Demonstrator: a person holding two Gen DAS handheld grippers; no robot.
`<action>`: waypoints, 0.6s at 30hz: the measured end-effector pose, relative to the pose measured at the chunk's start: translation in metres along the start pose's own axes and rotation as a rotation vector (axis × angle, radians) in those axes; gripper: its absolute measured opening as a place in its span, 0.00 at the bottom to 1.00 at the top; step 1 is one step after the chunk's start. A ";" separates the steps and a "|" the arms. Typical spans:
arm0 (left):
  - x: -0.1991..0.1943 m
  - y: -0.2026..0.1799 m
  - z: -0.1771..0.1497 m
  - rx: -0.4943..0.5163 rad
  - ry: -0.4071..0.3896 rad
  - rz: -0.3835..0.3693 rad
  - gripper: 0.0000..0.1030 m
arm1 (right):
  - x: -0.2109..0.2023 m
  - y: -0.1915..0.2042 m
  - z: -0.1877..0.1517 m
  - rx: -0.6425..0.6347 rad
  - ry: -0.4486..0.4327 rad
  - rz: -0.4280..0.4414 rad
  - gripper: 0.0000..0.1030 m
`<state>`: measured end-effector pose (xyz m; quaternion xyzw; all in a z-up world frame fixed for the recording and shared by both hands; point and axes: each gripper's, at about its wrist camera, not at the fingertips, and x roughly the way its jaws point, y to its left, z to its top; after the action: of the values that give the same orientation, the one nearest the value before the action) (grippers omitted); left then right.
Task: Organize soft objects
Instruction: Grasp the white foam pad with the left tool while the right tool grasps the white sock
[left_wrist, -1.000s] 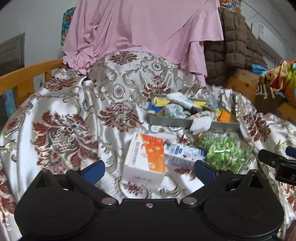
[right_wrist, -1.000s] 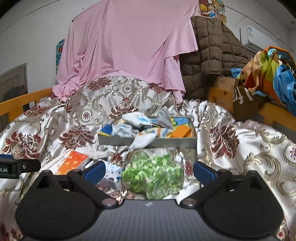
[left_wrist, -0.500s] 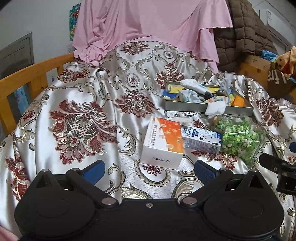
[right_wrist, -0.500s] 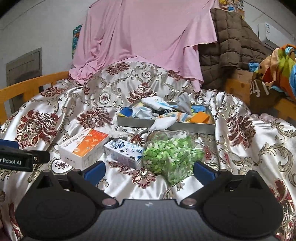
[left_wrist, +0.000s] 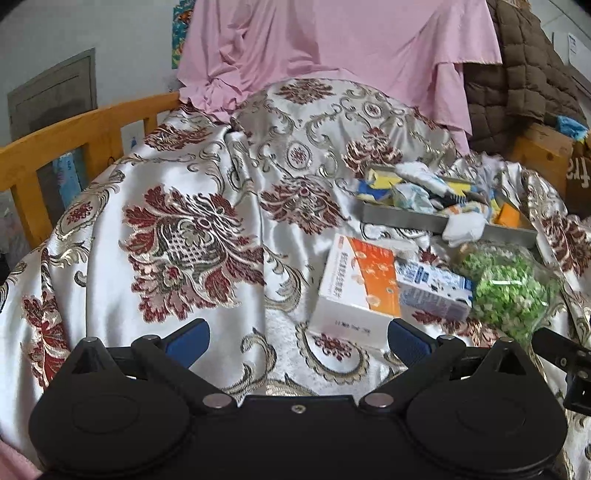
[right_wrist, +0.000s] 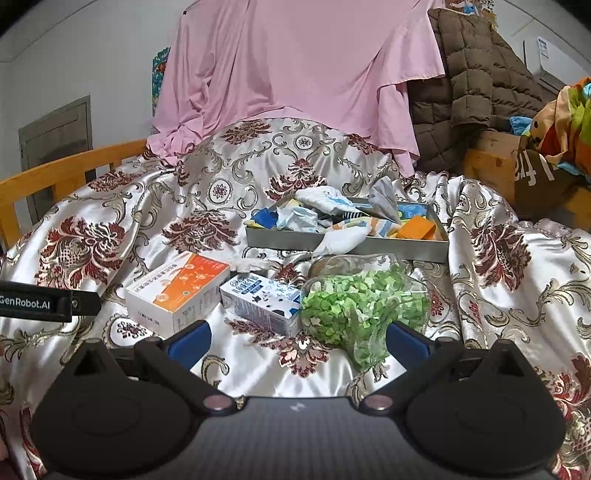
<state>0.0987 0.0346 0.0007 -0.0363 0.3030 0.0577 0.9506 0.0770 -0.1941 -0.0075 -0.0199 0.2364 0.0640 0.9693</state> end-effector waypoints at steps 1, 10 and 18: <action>0.001 0.001 0.001 -0.004 -0.007 0.004 0.99 | 0.001 0.000 0.001 0.004 -0.004 0.002 1.00; 0.008 0.004 0.002 -0.038 -0.001 0.016 0.99 | 0.005 0.001 0.003 0.003 -0.049 0.001 1.00; 0.007 0.004 0.007 -0.055 -0.048 -0.017 0.99 | 0.010 0.002 0.005 0.007 -0.067 0.003 1.00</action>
<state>0.1076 0.0399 0.0021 -0.0635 0.2779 0.0589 0.9567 0.0877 -0.1911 -0.0071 -0.0140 0.2043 0.0655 0.9766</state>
